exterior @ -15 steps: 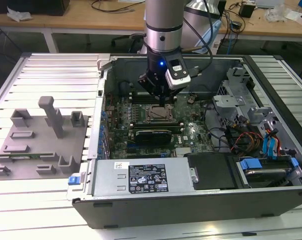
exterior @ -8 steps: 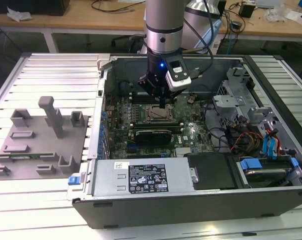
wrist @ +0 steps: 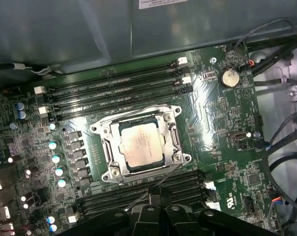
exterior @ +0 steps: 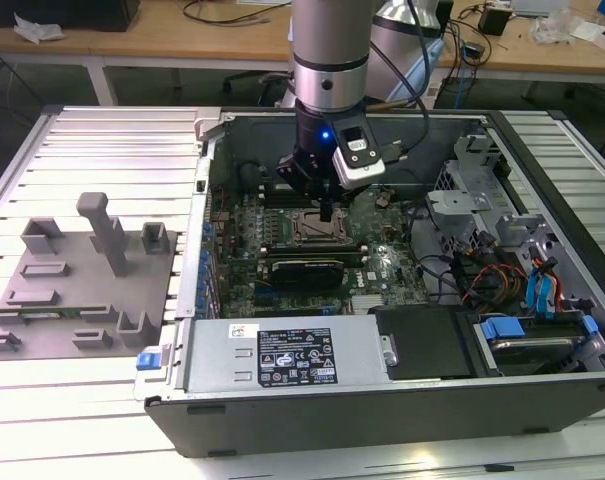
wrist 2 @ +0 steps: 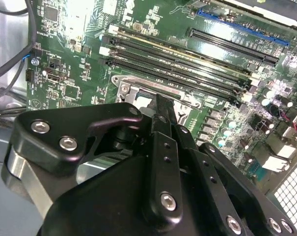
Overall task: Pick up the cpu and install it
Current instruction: 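Install the second cpu locking lever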
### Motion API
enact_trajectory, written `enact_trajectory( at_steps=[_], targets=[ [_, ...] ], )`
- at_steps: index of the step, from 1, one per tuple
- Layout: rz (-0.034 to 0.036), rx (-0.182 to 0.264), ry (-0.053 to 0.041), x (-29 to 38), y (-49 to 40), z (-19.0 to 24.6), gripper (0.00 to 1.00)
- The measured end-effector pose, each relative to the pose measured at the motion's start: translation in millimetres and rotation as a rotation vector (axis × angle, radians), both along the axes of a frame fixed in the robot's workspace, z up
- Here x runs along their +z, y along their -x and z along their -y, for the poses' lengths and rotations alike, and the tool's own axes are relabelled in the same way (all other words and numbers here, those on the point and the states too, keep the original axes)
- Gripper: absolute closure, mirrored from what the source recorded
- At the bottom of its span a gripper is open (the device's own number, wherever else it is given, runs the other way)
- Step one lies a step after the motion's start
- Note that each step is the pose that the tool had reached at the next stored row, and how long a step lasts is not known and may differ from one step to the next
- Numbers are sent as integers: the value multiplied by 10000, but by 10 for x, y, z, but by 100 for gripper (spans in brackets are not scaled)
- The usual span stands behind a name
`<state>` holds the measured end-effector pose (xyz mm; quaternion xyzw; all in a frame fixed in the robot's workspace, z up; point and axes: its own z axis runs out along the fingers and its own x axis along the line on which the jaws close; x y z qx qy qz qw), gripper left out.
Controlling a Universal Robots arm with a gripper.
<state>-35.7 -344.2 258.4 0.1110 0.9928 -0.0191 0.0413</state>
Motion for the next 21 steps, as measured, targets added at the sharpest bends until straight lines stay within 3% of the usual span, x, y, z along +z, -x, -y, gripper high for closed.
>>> enact_trajectory(
  at_steps=[1,4,9,16,21],
  targets=[
    [-16,1,-1,-1,-1,1,89],
    [-305,60,-35,-9,0,2,89],
    [-312,106,-35,-10,0,2,89],
    [-313,635,-27,-26,1,3,89],
    [-313,655,-26,-28,1,3,89]
  ],
)
